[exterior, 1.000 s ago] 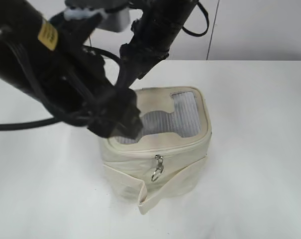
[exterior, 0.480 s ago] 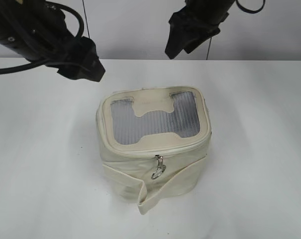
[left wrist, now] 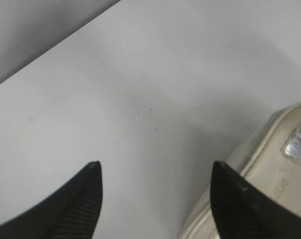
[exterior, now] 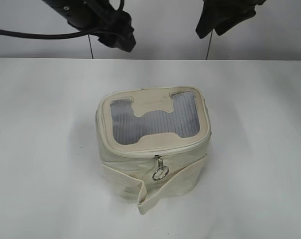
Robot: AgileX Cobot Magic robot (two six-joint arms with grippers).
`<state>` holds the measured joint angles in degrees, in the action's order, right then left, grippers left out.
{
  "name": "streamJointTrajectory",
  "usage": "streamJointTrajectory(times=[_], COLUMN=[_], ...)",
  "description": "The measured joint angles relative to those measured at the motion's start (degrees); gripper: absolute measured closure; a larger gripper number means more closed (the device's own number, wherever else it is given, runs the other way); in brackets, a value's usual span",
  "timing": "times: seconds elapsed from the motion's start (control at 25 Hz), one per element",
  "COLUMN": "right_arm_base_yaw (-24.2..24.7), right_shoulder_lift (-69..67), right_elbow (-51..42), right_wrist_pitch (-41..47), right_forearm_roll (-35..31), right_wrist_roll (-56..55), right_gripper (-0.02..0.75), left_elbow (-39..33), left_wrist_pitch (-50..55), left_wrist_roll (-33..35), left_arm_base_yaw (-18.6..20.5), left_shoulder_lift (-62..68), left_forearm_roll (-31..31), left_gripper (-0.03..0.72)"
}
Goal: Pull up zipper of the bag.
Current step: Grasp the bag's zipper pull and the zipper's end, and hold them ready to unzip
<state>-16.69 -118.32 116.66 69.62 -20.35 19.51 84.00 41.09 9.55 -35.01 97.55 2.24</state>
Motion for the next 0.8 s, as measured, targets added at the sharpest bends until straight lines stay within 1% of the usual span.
streamJointTrajectory(times=[0.2,0.36,0.52,0.64,0.8], right_arm_base_yaw=[0.2,0.2,0.7,1.9,3.9], right_shoulder_lift=[3.3,5.9,8.7,10.7,13.8], right_elbow=[-5.7,-11.3,-16.8,-20.9,-26.4], right_wrist_pitch=[0.0,-0.1,-0.1,-0.1,-0.1], right_forearm_roll=[2.0,2.9,3.3,3.6,3.7], right_wrist_roll=[-0.3,-0.6,-2.1,-2.7,-3.0], right_gripper=[0.294,0.296,0.296,0.296,0.296], left_elbow=[8.3,14.2,19.9,23.0,25.2], left_wrist_pitch=[1.0,5.3,10.3,14.3,19.2], left_wrist_roll=[6.9,14.2,18.9,22.6,27.6], left_arm_base_yaw=[0.0,0.0,0.0,0.0,0.0], left_shoulder_lift=[6.4,11.6,16.4,19.5,22.4], left_forearm_roll=[6.0,12.2,16.2,19.4,24.5], left_gripper=[0.167,0.167,0.167,0.167,0.167])
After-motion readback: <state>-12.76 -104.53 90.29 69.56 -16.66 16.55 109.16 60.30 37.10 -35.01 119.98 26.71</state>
